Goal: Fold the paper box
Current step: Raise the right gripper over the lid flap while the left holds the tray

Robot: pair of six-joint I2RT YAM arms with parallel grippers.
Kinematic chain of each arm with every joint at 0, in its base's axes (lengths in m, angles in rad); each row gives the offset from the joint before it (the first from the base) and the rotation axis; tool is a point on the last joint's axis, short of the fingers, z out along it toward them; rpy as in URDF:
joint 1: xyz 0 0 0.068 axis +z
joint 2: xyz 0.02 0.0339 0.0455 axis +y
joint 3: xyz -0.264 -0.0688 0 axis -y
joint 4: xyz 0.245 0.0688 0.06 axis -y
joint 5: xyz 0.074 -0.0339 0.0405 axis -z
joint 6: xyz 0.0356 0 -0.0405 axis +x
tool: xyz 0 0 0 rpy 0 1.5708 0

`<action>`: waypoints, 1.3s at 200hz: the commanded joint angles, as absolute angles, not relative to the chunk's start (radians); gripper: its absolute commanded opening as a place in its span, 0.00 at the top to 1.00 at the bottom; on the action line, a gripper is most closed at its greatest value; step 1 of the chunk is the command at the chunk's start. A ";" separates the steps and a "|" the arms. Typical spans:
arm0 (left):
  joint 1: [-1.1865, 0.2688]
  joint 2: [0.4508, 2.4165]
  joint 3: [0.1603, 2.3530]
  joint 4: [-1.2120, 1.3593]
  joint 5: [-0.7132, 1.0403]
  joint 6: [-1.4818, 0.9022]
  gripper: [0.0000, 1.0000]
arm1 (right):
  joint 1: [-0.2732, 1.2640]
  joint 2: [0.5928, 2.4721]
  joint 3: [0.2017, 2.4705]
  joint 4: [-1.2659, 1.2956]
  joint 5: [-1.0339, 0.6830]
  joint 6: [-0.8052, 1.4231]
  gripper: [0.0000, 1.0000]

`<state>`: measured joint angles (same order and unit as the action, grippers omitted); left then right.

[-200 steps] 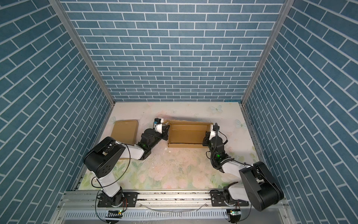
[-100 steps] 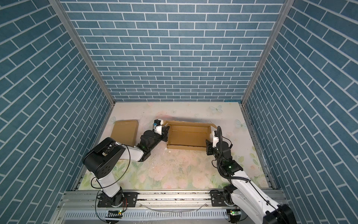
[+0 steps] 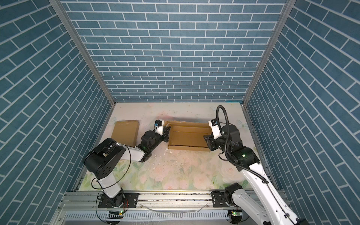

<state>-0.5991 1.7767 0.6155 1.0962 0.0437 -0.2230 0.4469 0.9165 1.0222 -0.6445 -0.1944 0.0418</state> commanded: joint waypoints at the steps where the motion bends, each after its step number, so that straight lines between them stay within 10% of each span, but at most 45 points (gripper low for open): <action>1: -0.611 1.807 0.591 0.916 0.063 -0.215 0.96 | 0.445 1.059 1.226 -0.908 -0.284 -0.131 0.51; 131: -0.611 1.821 0.607 0.893 0.054 -0.196 0.96 | 0.463 1.696 1.902 -1.242 -0.349 -0.514 0.48; 260: -0.611 1.825 0.607 0.897 0.060 -0.197 0.96 | 0.479 1.862 1.980 -1.291 -0.380 -0.566 0.76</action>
